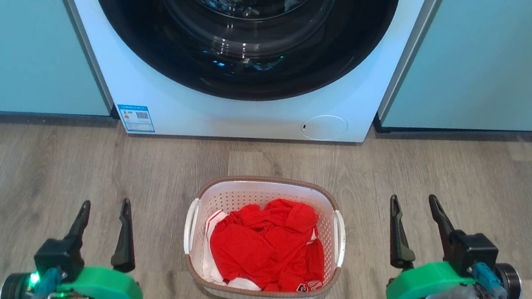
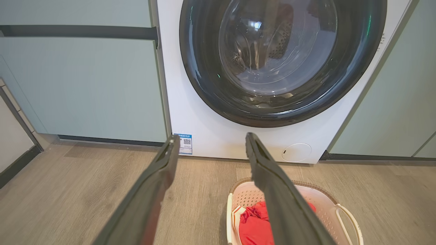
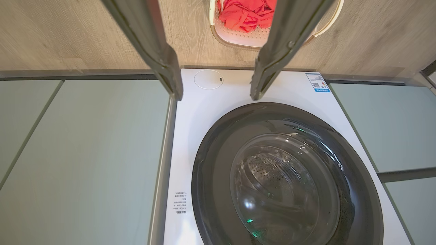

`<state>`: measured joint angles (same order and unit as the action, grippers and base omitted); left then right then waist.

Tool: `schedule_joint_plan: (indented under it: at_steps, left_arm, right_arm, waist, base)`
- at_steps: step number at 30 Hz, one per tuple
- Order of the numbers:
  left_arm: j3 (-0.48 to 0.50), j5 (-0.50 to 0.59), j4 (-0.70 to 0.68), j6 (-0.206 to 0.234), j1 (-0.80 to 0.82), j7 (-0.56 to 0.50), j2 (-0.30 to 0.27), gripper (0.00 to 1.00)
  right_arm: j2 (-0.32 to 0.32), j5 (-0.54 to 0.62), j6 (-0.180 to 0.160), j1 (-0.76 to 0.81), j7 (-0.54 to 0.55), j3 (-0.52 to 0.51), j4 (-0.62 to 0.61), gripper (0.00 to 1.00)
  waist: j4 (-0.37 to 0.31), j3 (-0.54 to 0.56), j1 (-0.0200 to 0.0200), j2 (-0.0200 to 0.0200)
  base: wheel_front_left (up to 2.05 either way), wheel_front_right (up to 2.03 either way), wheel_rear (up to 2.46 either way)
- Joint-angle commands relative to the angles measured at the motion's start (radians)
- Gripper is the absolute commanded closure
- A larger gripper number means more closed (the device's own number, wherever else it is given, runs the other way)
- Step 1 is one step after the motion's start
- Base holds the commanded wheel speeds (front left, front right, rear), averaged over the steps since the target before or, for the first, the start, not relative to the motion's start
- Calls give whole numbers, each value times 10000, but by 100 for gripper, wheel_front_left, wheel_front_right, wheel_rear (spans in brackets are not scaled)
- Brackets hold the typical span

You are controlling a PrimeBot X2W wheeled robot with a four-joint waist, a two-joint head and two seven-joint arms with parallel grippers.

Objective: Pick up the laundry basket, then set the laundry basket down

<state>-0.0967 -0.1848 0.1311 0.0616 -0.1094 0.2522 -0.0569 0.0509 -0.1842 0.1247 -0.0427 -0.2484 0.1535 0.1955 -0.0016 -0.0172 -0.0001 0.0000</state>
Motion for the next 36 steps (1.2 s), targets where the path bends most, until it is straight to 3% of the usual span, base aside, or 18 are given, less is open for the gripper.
schedule_joint_plan:
  at_steps: [1,19,20,24,36]
  left_arm:
    - [366,100,-323,27,138,95,41,0]
    - [424,416,-431,22,-95,95,63,0]
    - [83,354,-85,0,-347,0,13,100]
    - [51,334,454,-2,-457,-35,19,100]
    - [205,-1103,526,-186,-207,-349,-6,100]
  right_arm:
    - [-7,40,60,-122,-133,135,-297,0]
    - [-7,69,60,79,-133,4,-329,0]
    - [-6,0,0,311,0,-180,5,100]
    - [-10,-16,0,458,16,-151,539,100]
    - [76,-1484,6,365,268,-277,517,100]
  waist:
    - [13,56,1,0]
    - [-8,234,1,0]
    - [-9,236,1,0]
    - [-14,240,1,0]
    - [-11,230,1,0]
  base:
    - [0,0,0]
    - [0,0,0]
    - [0,0,0]
    - [0,0,0]
    - [0,0,0]
